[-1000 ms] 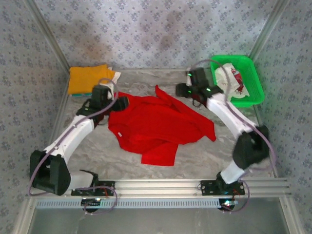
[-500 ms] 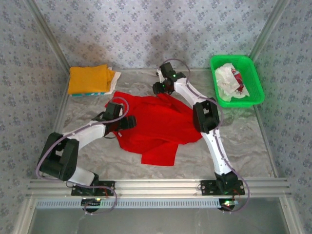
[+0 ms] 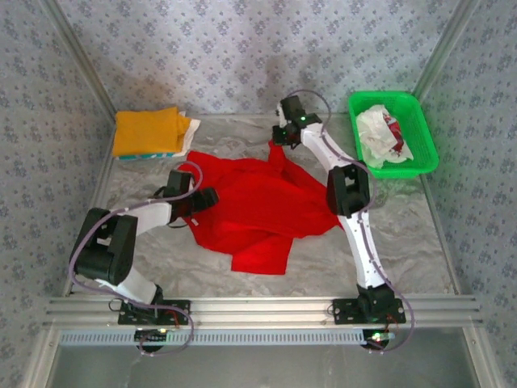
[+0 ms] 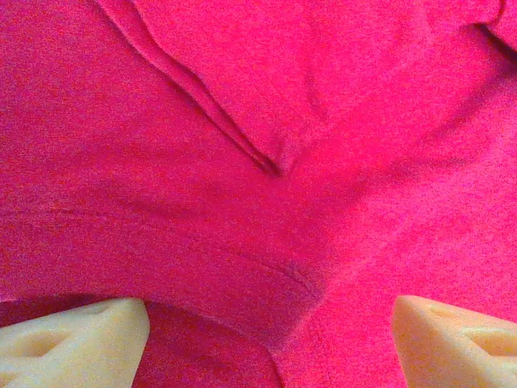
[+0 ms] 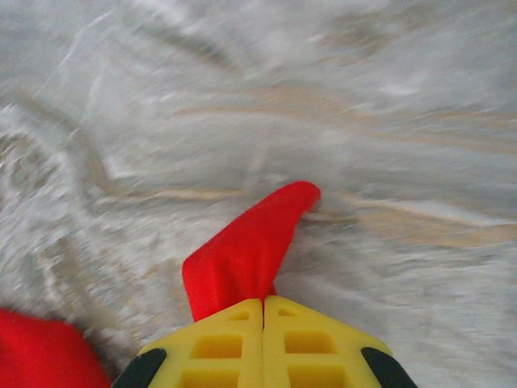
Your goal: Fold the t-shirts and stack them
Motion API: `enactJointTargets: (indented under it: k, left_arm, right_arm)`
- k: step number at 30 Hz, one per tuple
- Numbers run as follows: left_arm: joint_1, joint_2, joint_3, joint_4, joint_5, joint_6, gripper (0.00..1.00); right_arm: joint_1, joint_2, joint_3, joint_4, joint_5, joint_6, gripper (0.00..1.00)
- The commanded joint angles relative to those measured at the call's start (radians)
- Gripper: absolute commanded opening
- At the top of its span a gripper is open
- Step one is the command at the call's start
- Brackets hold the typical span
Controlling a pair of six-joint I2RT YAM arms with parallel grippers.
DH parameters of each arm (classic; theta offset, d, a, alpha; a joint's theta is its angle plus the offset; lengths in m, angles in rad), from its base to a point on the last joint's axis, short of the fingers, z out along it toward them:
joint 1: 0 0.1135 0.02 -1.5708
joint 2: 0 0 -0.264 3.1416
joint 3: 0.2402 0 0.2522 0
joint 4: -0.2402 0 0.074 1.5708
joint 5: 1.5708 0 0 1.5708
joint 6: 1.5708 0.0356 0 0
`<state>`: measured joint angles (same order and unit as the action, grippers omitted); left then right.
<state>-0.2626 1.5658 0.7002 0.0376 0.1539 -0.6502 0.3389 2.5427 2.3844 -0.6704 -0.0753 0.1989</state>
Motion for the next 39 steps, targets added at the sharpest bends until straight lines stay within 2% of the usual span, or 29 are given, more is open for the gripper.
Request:
enactJointTargets:
  k: [1,5,7,13,14,16,17,21,24,27,29,32,39]
  left_arm:
    - [0.054,-0.003,-0.038,-0.077,-0.004,-0.020,0.80]
    - [0.072,-0.045,-0.018,-0.142,-0.030,0.020,0.81]
    - [0.072,-0.065,0.007,-0.188,-0.061,0.050,0.80]
    - [0.077,-0.061,0.071,-0.243,-0.097,0.109,0.81]
    - [0.077,-0.060,0.083,-0.246,-0.096,0.118,0.80]
    - [0.076,-0.064,0.120,-0.272,-0.099,0.142,0.80]
    - [0.076,-0.070,0.141,-0.289,-0.102,0.155,0.80]
    - [0.076,-0.111,0.218,-0.363,-0.128,0.193,0.79]
    - [0.072,-0.146,0.263,-0.367,-0.111,0.196,0.78]
    - [0.056,-0.120,0.315,-0.354,-0.088,0.204,0.76]
    - [0.051,-0.053,0.363,-0.342,-0.077,0.221,0.75]
    - [0.055,0.085,0.474,-0.378,-0.082,0.247,0.73]
    - [0.056,0.323,0.670,-0.395,-0.093,0.245,0.73]
  right_arm:
    - [-0.072,-0.056,0.019,0.035,0.067,0.032,0.00]
    - [-0.137,-0.044,0.066,0.021,0.145,0.033,0.00]
    - [-0.171,-0.045,0.087,-0.004,0.188,0.082,0.00]
    - [-0.204,-0.092,0.031,0.004,0.208,0.165,0.00]
    - [-0.205,-0.094,0.026,0.007,0.205,0.169,0.04]
    - [-0.208,-0.095,0.027,0.017,0.182,0.171,0.29]
    - [-0.210,-0.097,0.029,0.017,0.169,0.172,0.38]
    - [-0.218,-0.150,0.010,-0.010,0.100,0.189,0.45]
    - [-0.210,-0.266,-0.102,0.006,0.052,0.204,0.49]
    - [-0.179,-0.449,-0.358,0.111,0.021,0.220,0.49]
    - [-0.150,-0.583,-0.564,0.211,0.018,0.241,0.50]
    - [-0.114,-0.714,-0.776,0.295,0.027,0.262,0.50]
    - [-0.074,-0.893,-1.048,0.365,0.054,0.255,0.50]
